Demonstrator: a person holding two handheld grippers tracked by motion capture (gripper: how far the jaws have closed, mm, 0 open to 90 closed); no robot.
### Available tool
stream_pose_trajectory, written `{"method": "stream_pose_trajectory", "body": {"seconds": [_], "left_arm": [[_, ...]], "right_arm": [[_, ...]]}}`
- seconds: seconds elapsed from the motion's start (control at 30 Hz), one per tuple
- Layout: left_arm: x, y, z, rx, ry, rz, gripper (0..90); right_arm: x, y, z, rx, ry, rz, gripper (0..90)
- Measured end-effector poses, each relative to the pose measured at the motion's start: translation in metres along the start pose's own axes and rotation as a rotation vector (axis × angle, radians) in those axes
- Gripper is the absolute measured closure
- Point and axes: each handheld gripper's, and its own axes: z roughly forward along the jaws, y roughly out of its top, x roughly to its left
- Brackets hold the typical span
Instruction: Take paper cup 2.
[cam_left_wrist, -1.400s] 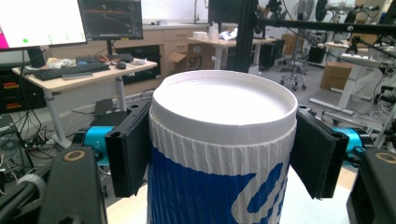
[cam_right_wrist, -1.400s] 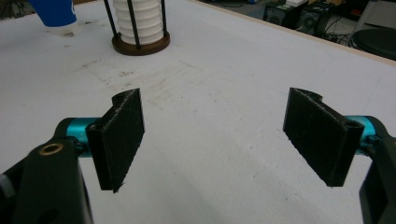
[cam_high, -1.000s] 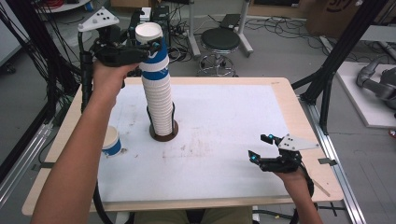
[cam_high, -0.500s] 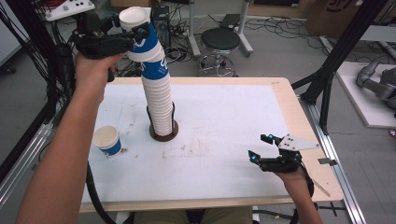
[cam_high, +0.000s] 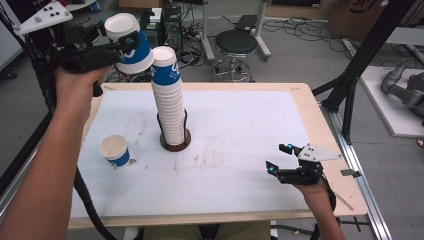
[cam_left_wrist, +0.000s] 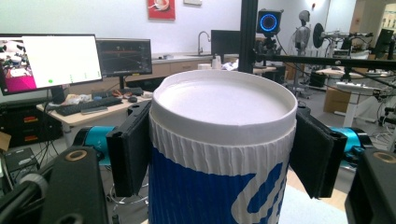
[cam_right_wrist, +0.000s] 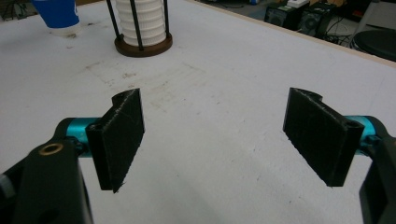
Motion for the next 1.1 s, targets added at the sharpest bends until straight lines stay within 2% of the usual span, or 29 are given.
{"method": "stream_pose_trajectory", "body": {"seconds": [0.23,0.43,0.73,1.1], "left_arm": [[0.0,-0.016,-0.017,0.021,-0.013,0.009,29.7],[-0.002,-0.032,-0.027,0.029,-0.03,-0.005,29.6],[-0.007,-0.059,-0.036,0.048,-0.05,-0.027,29.6],[-0.015,-0.095,-0.038,0.075,-0.103,-0.051,29.6]], "right_arm": [[0.001,0.0,0.001,0.002,0.0,-0.001,21.0],[0.001,0.0,0.002,0.001,0.0,-0.006,21.0],[0.001,-0.001,0.002,0.005,0.002,-0.006,21.0],[0.002,-0.001,0.003,0.006,0.006,-0.013,21.0]]}}
